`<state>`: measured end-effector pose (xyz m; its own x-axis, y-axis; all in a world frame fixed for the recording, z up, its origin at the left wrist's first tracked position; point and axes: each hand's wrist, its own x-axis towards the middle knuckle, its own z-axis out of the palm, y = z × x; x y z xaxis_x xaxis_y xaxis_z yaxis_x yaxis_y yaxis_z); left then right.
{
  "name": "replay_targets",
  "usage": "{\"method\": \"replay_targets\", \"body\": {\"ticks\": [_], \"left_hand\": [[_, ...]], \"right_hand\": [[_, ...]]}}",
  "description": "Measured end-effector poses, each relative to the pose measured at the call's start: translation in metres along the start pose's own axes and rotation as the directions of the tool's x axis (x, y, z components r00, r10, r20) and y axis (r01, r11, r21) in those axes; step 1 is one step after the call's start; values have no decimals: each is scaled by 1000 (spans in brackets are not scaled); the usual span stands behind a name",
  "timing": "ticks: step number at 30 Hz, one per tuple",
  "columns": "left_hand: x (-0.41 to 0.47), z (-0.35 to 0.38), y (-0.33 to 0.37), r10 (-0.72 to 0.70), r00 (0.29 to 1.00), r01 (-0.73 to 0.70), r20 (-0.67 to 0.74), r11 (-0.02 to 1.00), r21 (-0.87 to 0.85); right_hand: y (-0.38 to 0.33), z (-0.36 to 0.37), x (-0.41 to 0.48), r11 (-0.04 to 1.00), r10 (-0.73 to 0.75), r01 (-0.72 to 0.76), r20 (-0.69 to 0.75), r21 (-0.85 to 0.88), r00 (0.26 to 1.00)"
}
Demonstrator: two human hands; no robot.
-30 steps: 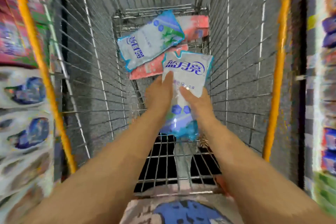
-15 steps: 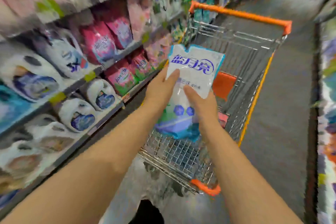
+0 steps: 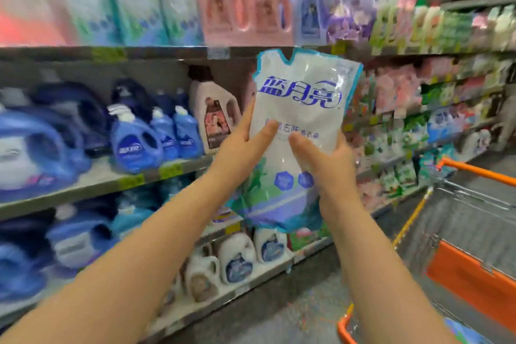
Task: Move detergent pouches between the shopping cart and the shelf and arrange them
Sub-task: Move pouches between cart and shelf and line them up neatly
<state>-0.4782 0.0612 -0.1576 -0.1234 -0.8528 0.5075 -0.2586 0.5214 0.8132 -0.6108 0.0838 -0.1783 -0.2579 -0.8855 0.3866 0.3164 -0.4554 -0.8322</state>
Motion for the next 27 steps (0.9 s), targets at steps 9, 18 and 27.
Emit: {"method": "replay_targets", "body": {"ticks": [9, 18, 27], "left_hand": [[46, -216, 7, 130, 977, -120, -166, 990, 72], [148, -342, -19, 206, 933, -219, -295, 976, -12], [278, -432, -37, 405, 795, -409, -451, 908, 94]], "right_hand": [[14, 215, 46, 984, -170, 149, 258, 101, 951], [52, 364, 152, 966, -251, 202, 400, 161, 882], [71, 497, 291, 953, -291, 199, 505, 230, 813]]}}
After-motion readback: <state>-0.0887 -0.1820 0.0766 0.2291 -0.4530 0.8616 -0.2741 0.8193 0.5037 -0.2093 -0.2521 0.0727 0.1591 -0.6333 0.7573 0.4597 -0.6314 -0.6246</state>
